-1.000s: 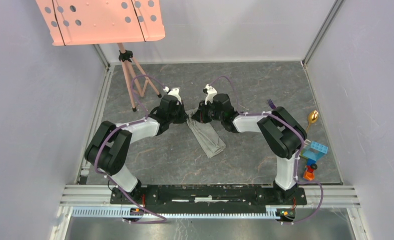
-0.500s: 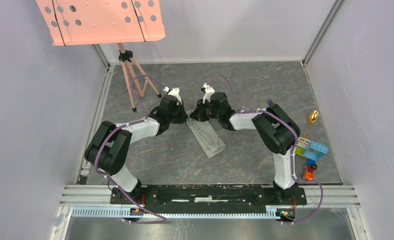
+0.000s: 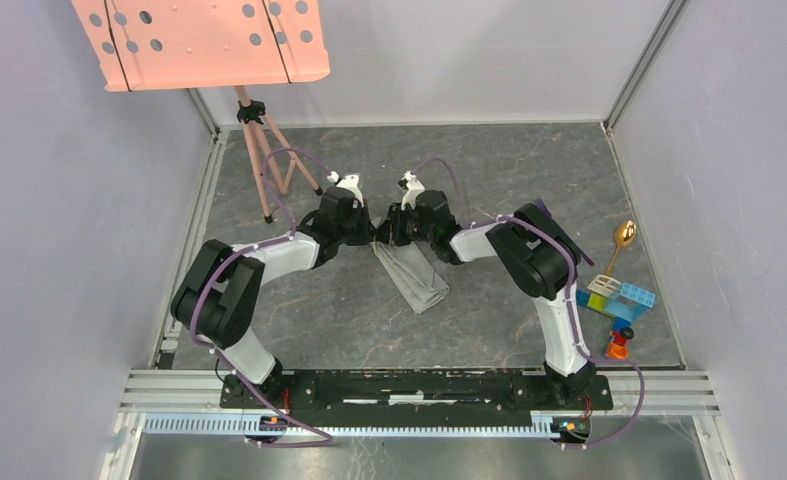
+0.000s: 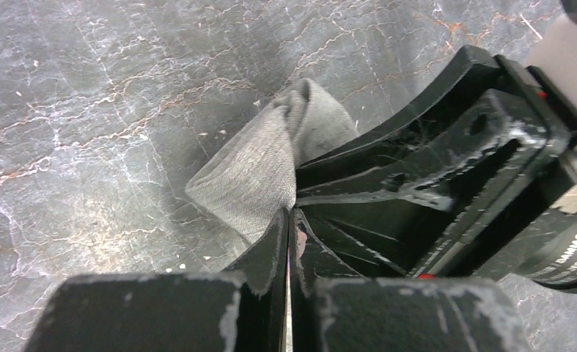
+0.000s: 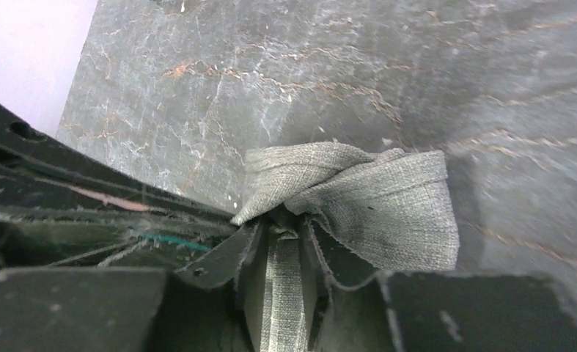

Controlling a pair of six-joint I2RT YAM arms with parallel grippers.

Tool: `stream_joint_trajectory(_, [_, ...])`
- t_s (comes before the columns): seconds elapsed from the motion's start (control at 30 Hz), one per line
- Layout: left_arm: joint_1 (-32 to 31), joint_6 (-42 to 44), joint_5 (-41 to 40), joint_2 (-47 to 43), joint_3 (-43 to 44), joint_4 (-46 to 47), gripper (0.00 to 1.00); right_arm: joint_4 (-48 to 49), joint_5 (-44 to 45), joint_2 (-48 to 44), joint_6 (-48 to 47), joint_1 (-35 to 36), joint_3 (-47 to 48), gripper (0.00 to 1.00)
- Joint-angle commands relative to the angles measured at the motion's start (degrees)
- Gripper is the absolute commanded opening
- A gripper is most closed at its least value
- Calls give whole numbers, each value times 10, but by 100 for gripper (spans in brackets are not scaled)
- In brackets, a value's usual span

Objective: Fold the napkin into a case and place the utensils inside
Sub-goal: Grasp the top corner of the smaller rectangle folded napkin from the folded napkin.

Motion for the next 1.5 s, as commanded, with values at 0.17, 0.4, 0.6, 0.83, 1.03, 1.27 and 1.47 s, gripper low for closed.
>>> stream_joint_trajectory(0.17, [-3, -16, 4, 14, 19, 21, 2, -68, -57, -140, -67, -32, -66, 41])
stream_joint_trajectory(0.4, [-3, -14, 8, 14, 18, 19, 2, -59, -54, -129, -66, -55, -62, 49])
stream_joint_trajectory(0.6, [-3, -14, 6, 7, 22, 17, 2, -74, -40, -78, -82, -54, -3, 50])
stream_joint_trajectory(0.83, [-3, -15, 11, 15, 32, 16, 2, -129, 41, -60, -122, -31, 32, 49])
stream_joint_trajectory(1.03, [-3, -19, 12, 17, 32, 18, 2, -194, 157, -56, -174, 6, 55, 48])
stream_joint_trajectory(1.27, [-3, -22, 12, 18, 30, 19, 2, -248, 260, -45, -196, 35, 95, 42])
stream_joint_trajectory(1.47, [-3, -18, 0, 13, 25, 17, 2, -244, 252, -73, -198, 40, 88, 17])
